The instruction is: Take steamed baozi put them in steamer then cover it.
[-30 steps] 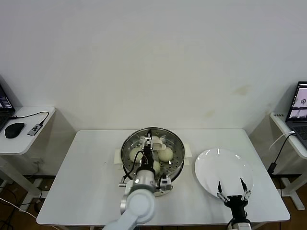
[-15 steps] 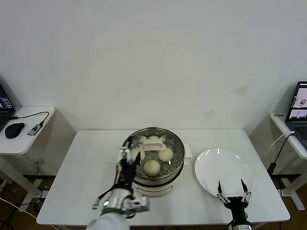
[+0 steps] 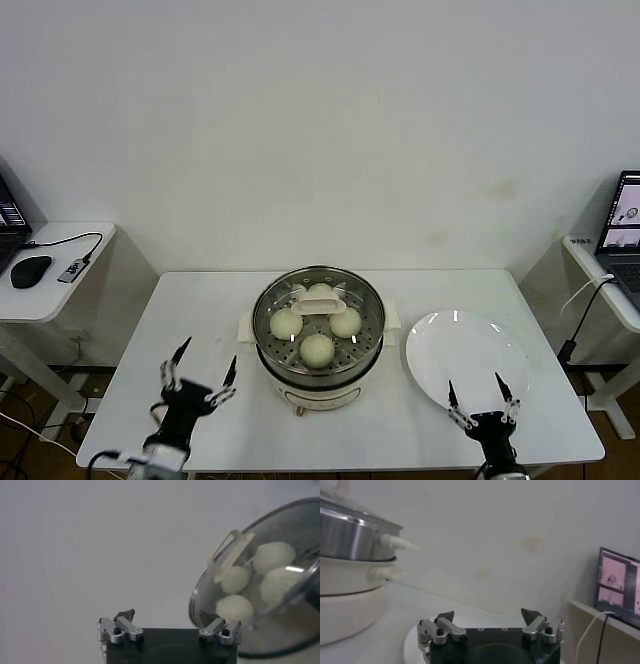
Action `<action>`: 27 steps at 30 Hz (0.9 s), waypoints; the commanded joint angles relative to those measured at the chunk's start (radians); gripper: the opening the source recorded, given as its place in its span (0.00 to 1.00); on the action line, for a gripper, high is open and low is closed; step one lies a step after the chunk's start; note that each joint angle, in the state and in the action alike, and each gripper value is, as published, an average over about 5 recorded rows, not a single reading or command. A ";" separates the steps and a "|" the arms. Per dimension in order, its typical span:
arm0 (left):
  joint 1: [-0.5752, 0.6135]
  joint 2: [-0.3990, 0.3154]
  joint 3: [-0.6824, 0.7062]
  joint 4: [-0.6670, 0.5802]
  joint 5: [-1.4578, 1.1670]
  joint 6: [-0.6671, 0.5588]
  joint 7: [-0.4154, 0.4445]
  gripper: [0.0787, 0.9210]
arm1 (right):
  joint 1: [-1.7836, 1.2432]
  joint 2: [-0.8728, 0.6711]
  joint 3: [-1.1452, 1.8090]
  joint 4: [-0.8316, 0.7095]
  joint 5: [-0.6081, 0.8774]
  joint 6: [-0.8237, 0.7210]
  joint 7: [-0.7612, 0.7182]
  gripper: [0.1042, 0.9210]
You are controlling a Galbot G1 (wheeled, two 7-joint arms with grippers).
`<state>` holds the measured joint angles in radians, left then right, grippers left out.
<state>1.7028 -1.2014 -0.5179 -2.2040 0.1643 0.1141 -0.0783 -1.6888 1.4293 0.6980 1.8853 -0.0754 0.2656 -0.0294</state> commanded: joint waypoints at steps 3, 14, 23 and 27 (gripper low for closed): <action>0.238 -0.046 -0.164 0.161 -0.549 -0.330 -0.073 0.88 | -0.115 -0.105 -0.068 0.063 0.125 -0.019 -0.019 0.88; 0.243 -0.040 -0.177 0.227 -0.524 -0.349 -0.033 0.88 | -0.126 -0.083 -0.076 0.079 0.113 -0.027 -0.025 0.88; 0.236 -0.021 -0.127 0.234 -0.492 -0.320 -0.005 0.88 | -0.154 -0.102 -0.085 0.115 0.099 -0.128 -0.048 0.88; 0.231 -0.017 -0.123 0.234 -0.493 -0.314 0.002 0.88 | -0.147 -0.102 -0.073 0.131 0.137 -0.137 -0.046 0.88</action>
<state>1.9198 -1.2194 -0.6474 -1.9961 -0.2989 -0.1867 -0.0883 -1.8210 1.3395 0.6194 1.9813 0.0274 0.1917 -0.0683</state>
